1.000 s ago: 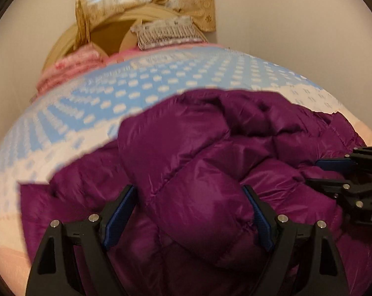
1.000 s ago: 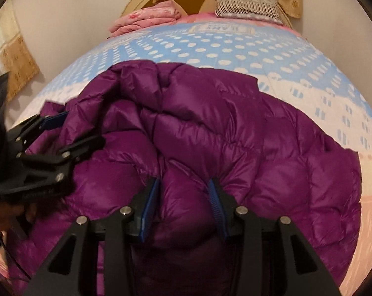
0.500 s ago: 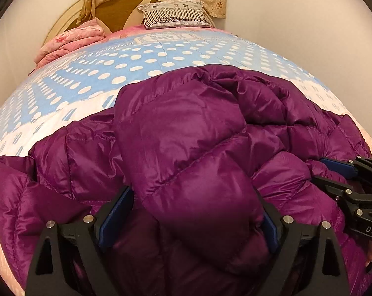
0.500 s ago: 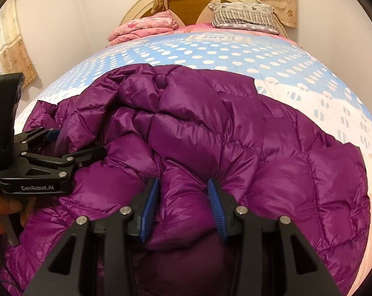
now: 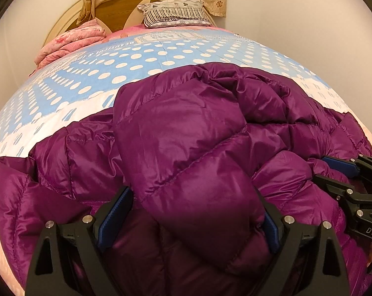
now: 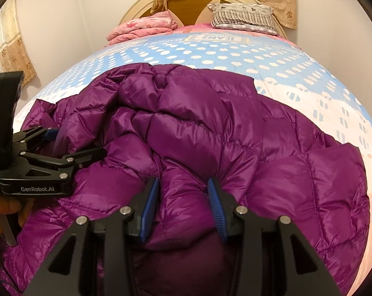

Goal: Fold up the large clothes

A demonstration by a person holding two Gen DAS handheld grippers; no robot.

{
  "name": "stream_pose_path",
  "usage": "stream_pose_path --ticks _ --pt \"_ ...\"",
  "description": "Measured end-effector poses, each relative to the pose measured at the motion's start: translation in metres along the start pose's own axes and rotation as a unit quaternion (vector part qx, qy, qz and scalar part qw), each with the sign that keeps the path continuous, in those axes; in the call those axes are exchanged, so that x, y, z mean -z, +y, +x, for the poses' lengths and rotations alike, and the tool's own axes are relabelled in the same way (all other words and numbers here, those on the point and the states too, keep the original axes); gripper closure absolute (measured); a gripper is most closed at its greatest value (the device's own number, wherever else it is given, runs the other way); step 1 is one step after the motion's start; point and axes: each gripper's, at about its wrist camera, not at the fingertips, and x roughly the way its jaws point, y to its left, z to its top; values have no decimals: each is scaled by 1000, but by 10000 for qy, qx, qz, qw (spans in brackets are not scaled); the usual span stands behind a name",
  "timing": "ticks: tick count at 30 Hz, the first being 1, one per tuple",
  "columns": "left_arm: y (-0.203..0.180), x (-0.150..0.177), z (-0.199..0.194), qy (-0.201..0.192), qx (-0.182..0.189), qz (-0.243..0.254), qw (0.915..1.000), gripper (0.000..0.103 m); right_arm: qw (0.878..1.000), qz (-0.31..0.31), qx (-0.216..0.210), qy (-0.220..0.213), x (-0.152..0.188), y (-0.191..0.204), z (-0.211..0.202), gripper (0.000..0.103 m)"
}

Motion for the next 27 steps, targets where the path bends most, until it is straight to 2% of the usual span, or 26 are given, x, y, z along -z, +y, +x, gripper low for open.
stream_pose_path --ticks 12,16,18,19,20,21,23,25,27 --pt "0 0 0 6 -15 3 10000 10 10000 24 -20 4 0 0 1 58" --pt "6 -6 -1 185 29 -63 9998 10 9999 -3 -83 101 -2 -4 -3 55" --pt "7 -8 -16 97 -291 -16 9995 10 9999 -52 1 152 -3 -5 -20 48" --pt "8 -8 -34 -58 -375 6 9993 10 9999 -56 28 103 0 -6 -31 39" --pt "9 -7 -48 -185 -365 -1 9992 10 10000 -71 44 32 4 -6 -45 31" --pt "10 -3 -66 -322 -342 5 9989 10 9999 -110 75 -25 12 -7 -64 28" --pt "10 14 -103 -522 -449 108 9976 10 9998 -145 142 7 29 -8 -88 25" --pt "11 44 -139 -670 -651 183 9955 10 9996 -4 252 105 61 -14 -117 24" --pt "15 75 -165 -716 -634 118 9953 10 9992 127 275 252 93 -16 -134 23"
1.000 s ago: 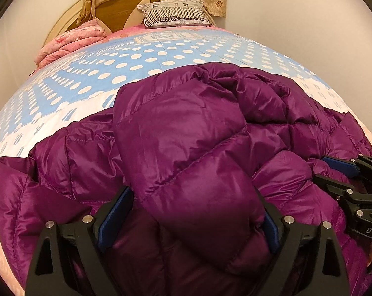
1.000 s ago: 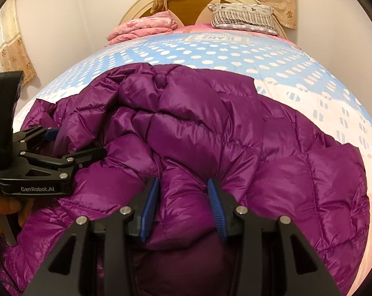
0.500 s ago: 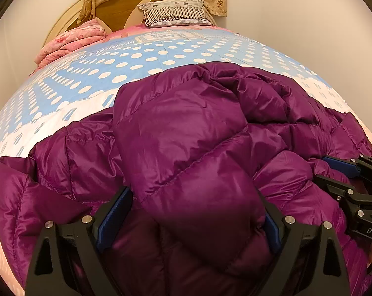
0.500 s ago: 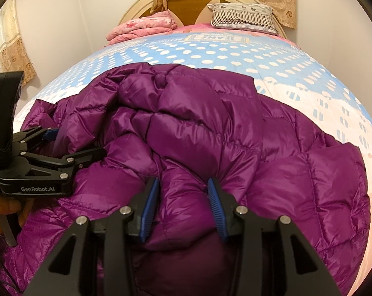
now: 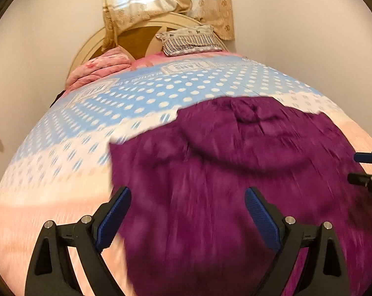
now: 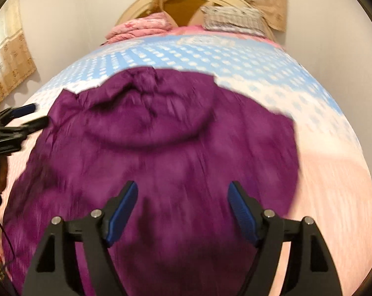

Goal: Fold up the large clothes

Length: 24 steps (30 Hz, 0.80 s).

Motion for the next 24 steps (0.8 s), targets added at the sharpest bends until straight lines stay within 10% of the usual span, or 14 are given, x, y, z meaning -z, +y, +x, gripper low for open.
stream_pose_path --ticks 10,24 --pt "16 147 -87 281 -46 -683 9973 10 9961 534 702 -33 133 -17 -74 22" --pt "-11 198 -104 281 222 -952 9948 10 9944 750 727 -145 201 22 -109 26"
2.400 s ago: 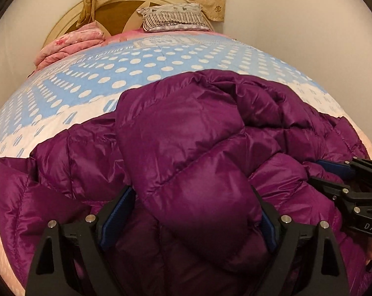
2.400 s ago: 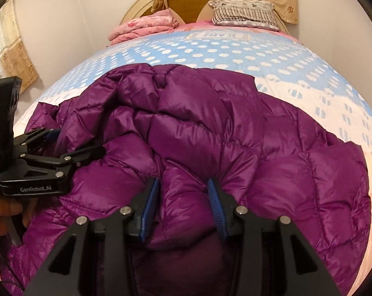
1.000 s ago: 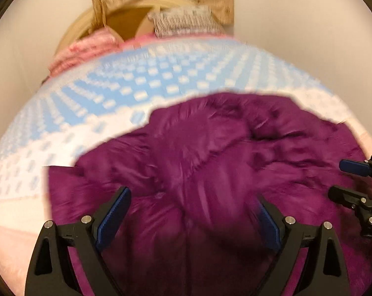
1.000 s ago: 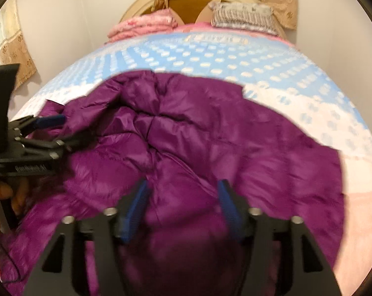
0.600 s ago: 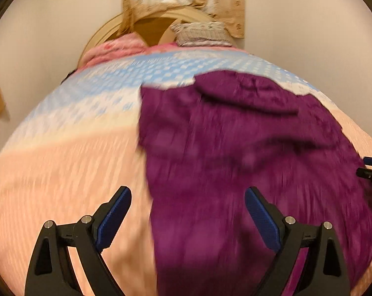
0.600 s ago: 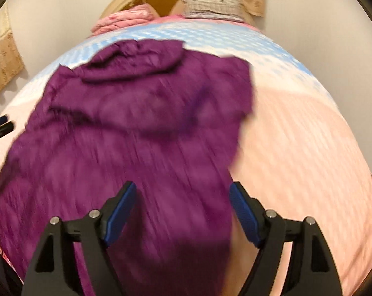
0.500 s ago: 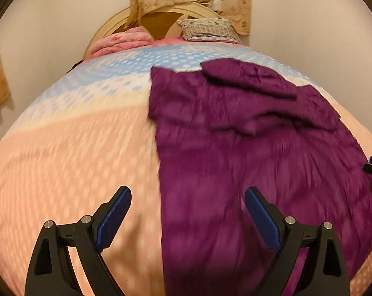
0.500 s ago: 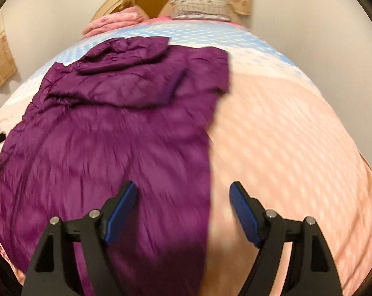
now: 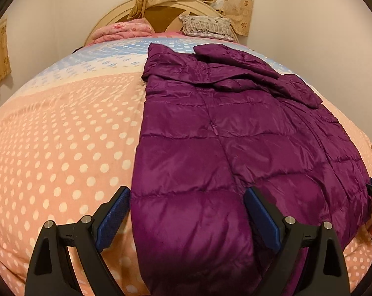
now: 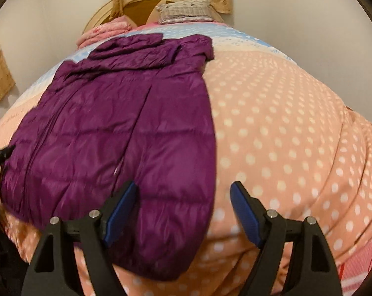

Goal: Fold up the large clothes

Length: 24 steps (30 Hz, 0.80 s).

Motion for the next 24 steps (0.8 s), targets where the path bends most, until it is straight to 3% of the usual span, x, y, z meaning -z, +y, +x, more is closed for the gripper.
stream_pose_path --ticks 6,9,10,11,12,14,17,24 --pt "-10 10 -5 -14 -73 12 10000 10 9999 70 -76 56 5 8 -3 46" --pt "-13 13 -7 -13 -115 92 9999 11 9999 -85 -43 -49 10 16 -4 62" --pt "-14 14 -8 -15 -150 144 9998 15 9999 -106 -98 -81 10 18 -4 80" --pt "-15 14 -9 -24 -185 203 9996 22 9997 -111 -201 -115 9 19 -6 90" --pt "-16 14 -12 -44 -199 253 9995 28 9996 -71 -245 -113 9 19 -6 91" --pt "-18 12 -17 19 71 359 9993 76 9992 0 -387 -106 9 18 -7 94" --pt "-23 10 -27 -15 46 486 9988 89 9984 90 -536 -150 7 14 -12 95" --pt "-19 0 -50 -232 360 437 9981 93 9957 193 -844 -316 0 8 -30 96"
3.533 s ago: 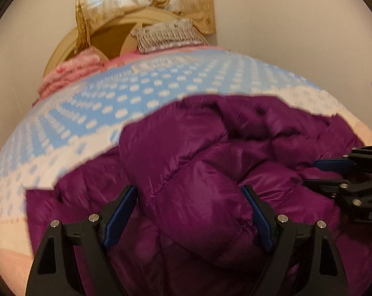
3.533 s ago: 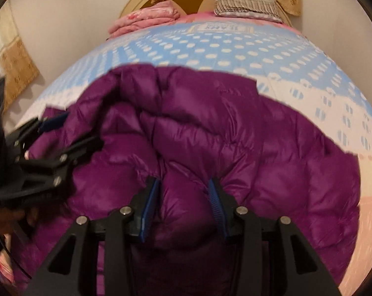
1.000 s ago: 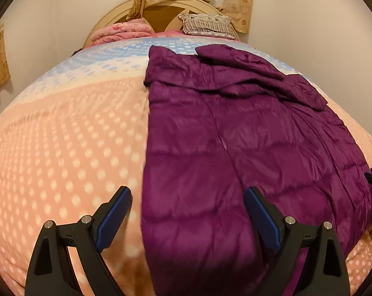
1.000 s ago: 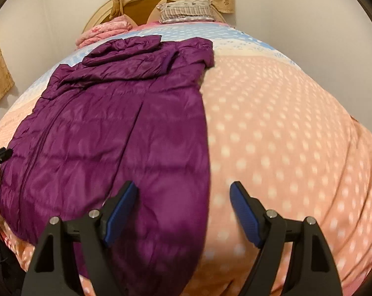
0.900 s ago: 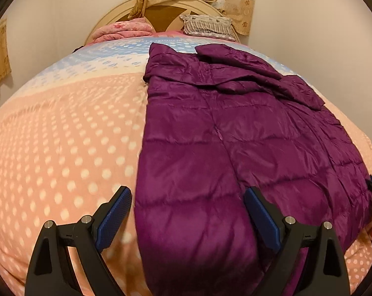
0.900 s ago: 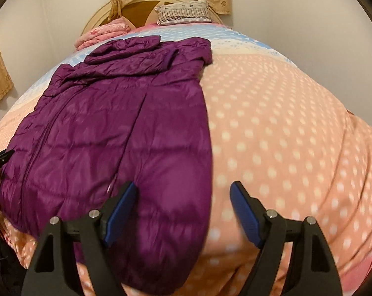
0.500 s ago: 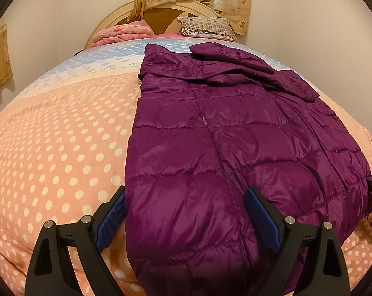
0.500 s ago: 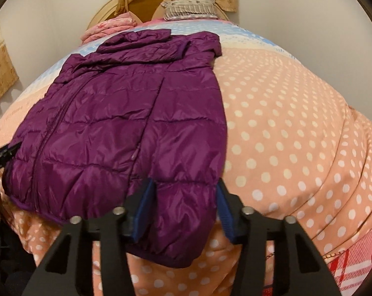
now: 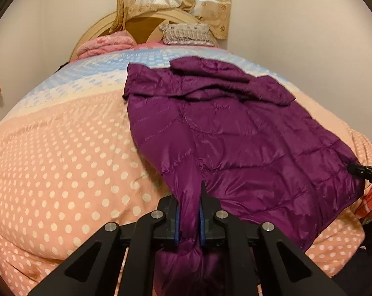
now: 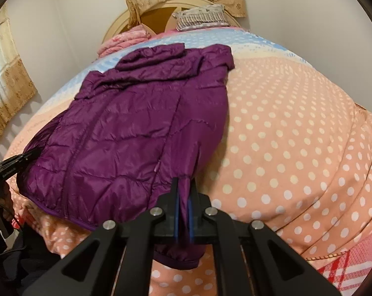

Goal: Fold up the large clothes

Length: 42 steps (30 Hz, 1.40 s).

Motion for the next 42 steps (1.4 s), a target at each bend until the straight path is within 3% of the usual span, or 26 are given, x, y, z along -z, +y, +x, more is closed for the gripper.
stream_pose_path --ticks 16,20,26,29,32,36,39,42 --pt "-1 -29 -71 -528 603 -34 9968 96 9968 -134 -486 -614 -26 4 -60 96" --pt "-6 -34 -97 -658 747 22 9950 96 9939 -76 -623 -911 -35 3 -85 96" --pt "-20 -49 -161 -1233 902 242 9880 97 9838 -22 -927 -1536 -55 -2 -136 96" --pt "-21 -58 -174 -1345 885 360 9863 97 9779 -41 -1000 -1838 -71 -7 -152 96" --pt "-12 -67 -153 -1251 823 406 9879 97 9759 -41 -951 -1963 -103 -15 -133 96" --pt "11 -91 -79 -827 794 328 9929 97 9799 139 -846 -1803 -153 -20 -74 96" --pt "26 -113 -31 -936 380 439 9939 95 9830 274 -612 -1712 -191 -21 -20 97" --pt "40 -136 9 -858 247 294 9956 88 9856 549 -481 -1527 -215 -30 27 97"
